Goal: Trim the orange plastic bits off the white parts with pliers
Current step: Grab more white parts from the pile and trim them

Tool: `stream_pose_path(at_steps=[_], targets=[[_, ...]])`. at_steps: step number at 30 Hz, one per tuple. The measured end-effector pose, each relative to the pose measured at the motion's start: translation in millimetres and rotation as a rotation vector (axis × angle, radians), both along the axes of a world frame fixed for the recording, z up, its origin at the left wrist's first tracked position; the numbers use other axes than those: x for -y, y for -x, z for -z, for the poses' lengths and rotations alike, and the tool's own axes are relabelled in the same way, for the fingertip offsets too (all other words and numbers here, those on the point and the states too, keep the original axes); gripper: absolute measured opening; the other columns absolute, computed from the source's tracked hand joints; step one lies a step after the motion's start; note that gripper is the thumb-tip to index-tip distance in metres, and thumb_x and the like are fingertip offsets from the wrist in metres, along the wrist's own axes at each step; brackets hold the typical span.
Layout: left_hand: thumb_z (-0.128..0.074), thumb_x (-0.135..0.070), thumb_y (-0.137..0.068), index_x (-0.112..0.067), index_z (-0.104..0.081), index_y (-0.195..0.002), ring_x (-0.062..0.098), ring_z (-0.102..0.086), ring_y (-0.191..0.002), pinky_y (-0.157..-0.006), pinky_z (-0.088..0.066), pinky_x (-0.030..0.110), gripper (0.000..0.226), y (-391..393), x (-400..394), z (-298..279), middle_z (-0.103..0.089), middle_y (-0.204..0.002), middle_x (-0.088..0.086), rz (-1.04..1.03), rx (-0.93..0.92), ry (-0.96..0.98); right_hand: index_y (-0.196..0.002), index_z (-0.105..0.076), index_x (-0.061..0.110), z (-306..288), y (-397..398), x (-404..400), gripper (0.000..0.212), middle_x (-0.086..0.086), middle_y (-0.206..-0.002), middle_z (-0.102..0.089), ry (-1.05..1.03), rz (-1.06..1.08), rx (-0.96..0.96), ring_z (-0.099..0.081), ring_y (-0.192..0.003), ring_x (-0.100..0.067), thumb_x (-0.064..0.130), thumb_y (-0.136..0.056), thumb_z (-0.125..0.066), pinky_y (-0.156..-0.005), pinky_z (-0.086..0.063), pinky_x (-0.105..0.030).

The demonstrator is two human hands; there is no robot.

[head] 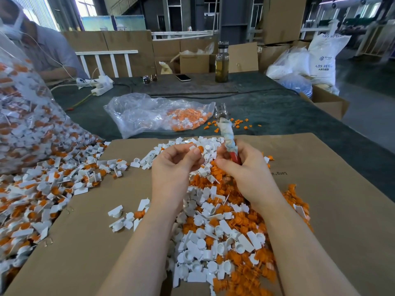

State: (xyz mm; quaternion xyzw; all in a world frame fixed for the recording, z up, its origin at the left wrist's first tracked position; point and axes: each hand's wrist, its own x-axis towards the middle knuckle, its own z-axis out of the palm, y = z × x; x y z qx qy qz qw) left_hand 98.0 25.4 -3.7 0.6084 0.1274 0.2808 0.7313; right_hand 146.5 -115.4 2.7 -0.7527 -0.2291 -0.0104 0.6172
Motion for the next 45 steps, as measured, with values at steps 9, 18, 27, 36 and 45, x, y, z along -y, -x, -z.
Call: stream_pose_path(at_steps=[9, 18, 27, 36, 45], targets=[[-0.069, -0.003, -0.088, -0.005, -0.069, -0.092, 0.013, -0.071, -0.066, -0.068, -0.057, 0.021, 0.005, 1.4, -11.9, -2.6, -0.072, -0.072, 0.002, -0.028, 0.090, 0.169, -0.099, -0.064, 0.020, -3.8, 2.1, 7.1, 0.032, -0.002, -0.092, -0.061, 0.248, -0.269, -0.126, -0.062, -0.089, -0.020, 0.032, -0.070, -0.063, -0.087, -0.050, -0.043], [-0.074, -0.020, -0.072, -0.012, -0.071, -0.087, 0.010, -0.067, -0.062, -0.064, -0.056, 0.020, 0.018, 1.9, -20.1, -1.6, -0.071, -0.069, -0.002, 0.010, 0.132, 0.188, -0.106, -0.052, 0.034, -2.2, 3.4, 4.6, 0.028, 0.014, -0.097, -0.059, 0.409, -0.369, -0.116, -0.058, -0.085, 0.001, 0.020, -0.088, -0.067, -0.073, -0.048, -0.021], [-0.074, -0.018, -0.067, -0.010, -0.071, -0.084, 0.009, -0.064, -0.058, -0.061, -0.056, 0.020, 0.018, 1.2, -20.7, -1.6, -0.070, -0.069, -0.002, 0.020, 0.137, 0.238, -0.086, -0.059, 0.024, 3.0, 4.6, -0.7, 0.012, 0.010, -0.067, -0.051, 0.455, -0.318, 0.033, -0.043, -0.052, -0.003, 0.012, -0.087, -0.060, -0.053, -0.037, -0.029], [-0.074, -0.015, -0.068, -0.009, -0.071, -0.081, 0.010, -0.065, -0.060, -0.061, -0.057, 0.020, 0.015, 0.6, -20.8, -1.9, -0.072, -0.073, 0.002, 0.042, 0.124, 0.323, -0.084, -0.061, 0.025, 2.3, 6.5, -4.9, 0.017, 0.005, -0.074, -0.060, 0.500, -0.258, 0.085, -0.057, -0.063, -0.019, 0.009, -0.086, -0.054, -0.057, -0.049, -0.039], [-0.067, -0.010, -0.089, -0.002, -0.067, -0.104, 0.015, -0.076, -0.082, -0.062, -0.060, 0.021, 0.016, 4.6, -39.4, -3.1, -0.078, -0.088, 0.011, -0.103, -0.036, 0.700, -0.085, -0.049, 0.030, 15.7, -4.3, -2.4, 0.008, 0.009, -0.074, -0.056, 0.627, -0.024, 0.223, -0.052, -0.064, -0.008, 0.028, -0.088, -0.056, -0.051, -0.034, -0.025]])
